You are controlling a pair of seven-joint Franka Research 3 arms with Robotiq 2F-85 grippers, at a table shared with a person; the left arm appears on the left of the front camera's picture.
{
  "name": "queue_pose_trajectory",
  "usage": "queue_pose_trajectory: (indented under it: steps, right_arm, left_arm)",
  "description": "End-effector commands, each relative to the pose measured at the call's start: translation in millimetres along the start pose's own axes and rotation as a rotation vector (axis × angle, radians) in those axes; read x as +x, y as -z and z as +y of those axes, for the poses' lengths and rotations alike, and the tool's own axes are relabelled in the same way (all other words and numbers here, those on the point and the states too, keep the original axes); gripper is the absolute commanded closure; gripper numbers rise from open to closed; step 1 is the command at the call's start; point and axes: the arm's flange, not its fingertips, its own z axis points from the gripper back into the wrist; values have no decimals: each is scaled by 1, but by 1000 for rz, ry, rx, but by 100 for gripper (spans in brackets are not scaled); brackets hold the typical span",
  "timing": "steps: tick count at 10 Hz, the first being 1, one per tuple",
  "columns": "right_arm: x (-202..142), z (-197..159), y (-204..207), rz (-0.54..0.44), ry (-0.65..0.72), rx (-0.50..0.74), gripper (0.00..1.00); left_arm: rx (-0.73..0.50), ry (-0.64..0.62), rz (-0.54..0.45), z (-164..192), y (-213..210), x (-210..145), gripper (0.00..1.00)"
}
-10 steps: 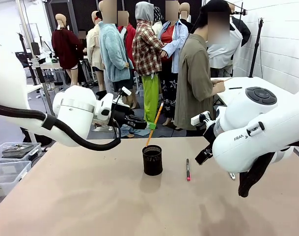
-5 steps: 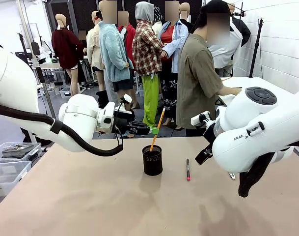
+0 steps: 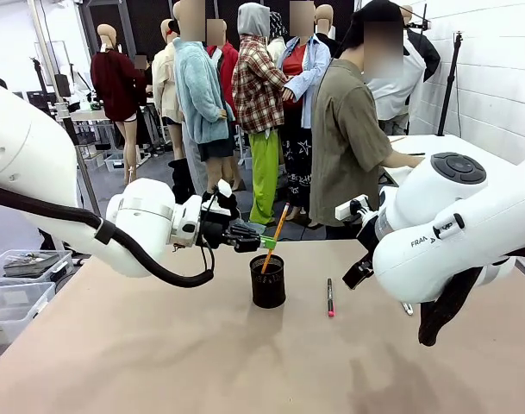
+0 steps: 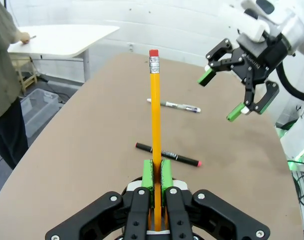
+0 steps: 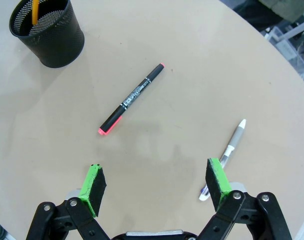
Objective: Place the pens into the pen holder.
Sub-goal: Pick up a writing instrument from the table and place it into the Pen holder.
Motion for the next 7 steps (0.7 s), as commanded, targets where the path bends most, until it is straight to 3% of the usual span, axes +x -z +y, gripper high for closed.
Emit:
queue_pose_trajectory:
  steps: [1,7]
  right_arm:
    - [0,0,0,1,0,1,0]
    - [0,0,0,1,0,1,0]
  left_arm:
    - [21,26,-3,7,8,-6,100]
    - [-13,19,44,-2,6,-26,100]
